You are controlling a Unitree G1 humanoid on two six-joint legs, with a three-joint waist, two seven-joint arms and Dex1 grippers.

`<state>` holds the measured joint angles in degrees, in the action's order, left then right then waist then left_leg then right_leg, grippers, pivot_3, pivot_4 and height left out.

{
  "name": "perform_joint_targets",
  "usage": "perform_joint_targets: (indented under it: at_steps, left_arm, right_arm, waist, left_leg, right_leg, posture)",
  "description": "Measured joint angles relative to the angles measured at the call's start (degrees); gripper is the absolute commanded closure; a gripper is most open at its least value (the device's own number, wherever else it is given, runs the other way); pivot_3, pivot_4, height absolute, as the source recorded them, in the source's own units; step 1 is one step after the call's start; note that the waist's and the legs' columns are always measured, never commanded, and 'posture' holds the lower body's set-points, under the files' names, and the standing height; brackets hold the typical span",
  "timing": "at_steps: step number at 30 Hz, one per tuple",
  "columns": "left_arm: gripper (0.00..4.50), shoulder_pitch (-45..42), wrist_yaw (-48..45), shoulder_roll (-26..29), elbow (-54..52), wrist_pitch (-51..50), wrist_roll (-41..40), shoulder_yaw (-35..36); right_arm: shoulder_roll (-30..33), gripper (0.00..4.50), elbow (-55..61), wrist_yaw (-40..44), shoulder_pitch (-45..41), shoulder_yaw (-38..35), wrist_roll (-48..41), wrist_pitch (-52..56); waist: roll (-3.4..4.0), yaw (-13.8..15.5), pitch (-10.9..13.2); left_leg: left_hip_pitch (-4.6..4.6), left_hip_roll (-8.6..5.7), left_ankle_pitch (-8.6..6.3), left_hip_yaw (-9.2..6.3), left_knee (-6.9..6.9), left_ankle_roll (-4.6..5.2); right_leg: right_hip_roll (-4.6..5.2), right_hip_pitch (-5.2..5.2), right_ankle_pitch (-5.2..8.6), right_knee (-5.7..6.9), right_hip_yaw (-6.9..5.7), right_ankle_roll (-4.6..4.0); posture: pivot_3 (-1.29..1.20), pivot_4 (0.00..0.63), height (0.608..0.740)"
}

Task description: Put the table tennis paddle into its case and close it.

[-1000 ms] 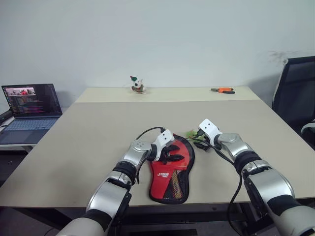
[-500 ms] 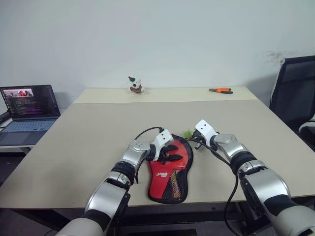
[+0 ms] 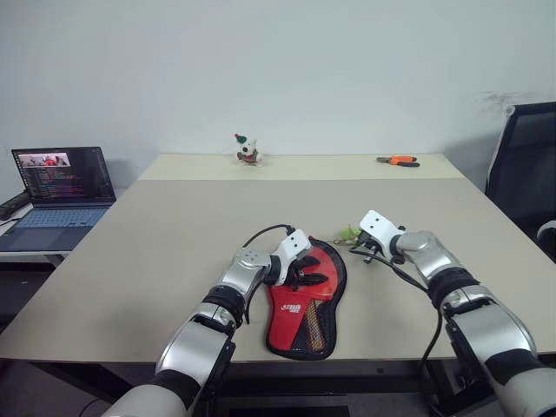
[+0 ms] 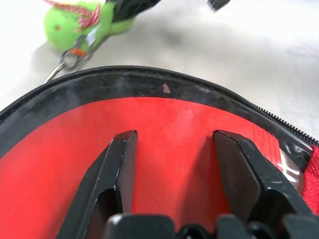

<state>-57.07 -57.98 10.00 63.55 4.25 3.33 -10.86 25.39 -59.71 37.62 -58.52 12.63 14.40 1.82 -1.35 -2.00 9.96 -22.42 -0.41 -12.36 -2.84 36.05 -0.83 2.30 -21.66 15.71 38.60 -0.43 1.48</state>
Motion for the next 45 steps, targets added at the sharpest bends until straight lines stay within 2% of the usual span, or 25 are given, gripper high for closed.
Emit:
perform_joint_targets:
  at_steps: [3,9,15,26,34,45]
  left_arm:
    - [1.88,-0.1,0.1,0.0,0.1,0.0,0.0,0.0]
    - [1.88,-0.4,0.3,-0.3,0.6,0.0,0.2,-0.1]
    - [1.88,-0.8,0.4,-0.6,1.5,0.1,0.4,-0.1]
    - [1.88,-1.2,0.7,-1.1,2.0,0.3,0.6,-0.1]
    - [1.88,-1.6,1.2,-1.5,2.4,0.3,1.3,-0.1]
    - [1.88,-2.6,2.5,-3.5,3.9,0.9,1.6,-0.1]
  right_arm:
    - [1.9,4.48,6.9,3.5,3.6,0.0,-0.2,2.4]
    - [6.7,4.48,31.4,12.4,15.1,-0.1,-2.4,13.6]
    - [12.4,4.48,49.5,17.5,22.8,-0.1,-4.1,21.9]
    - [21.5,4.48,72.2,23.6,35.1,-0.5,-9.4,33.6]
    - [24.8,4.48,86.7,24.4,40.4,-0.9,-14.9,41.9]
    - [31.1,4.48,98.0,24.9,46.0,-2.0,-22.5,48.0]
  waist:
    - [0.01,0.1,0.0]
    - [0.01,0.3,0.0]
    - [-0.01,0.3,0.0]
    - [-0.04,0.6,0.0]
    - [-0.09,0.7,0.0]
    - [-0.15,2.0,0.0]
  left_leg:
    - [0.01,0.0,0.0,0.0,0.0,0.0]
    - [-0.02,-0.01,0.0,-0.06,0.02,-0.01]
    - [0.02,0.0,-0.01,-0.08,0.01,-0.01]
    - [-0.07,0.02,-0.01,-0.2,-0.02,-0.02]
    - [-0.06,0.02,-0.02,-0.21,-0.01,-0.03]
    - [-0.24,-0.04,-0.08,-0.25,-0.02,-0.12]
  right_leg:
    - [0.0,0.0,0.11,0.02,0.01,0.19]
    - [0.01,0.04,0.13,-0.03,-0.05,0.22]
    - [0.01,0.16,0.15,-0.18,-0.14,0.25]
    - [0.03,0.32,0.13,-0.68,-0.22,0.35]
    - [0.07,0.37,0.14,-0.76,-0.24,0.39]
    - [0.18,0.35,0.18,-0.97,-0.33,0.51]
  posture:
    - [0.0,0.15,0.74]
    - [0.0,0.15,0.74]
    - [0.0,0.15,0.74]
    - [0.0,0.15,0.74]
    - [0.0,0.15,0.74]
    - [0.0,0.15,0.74]
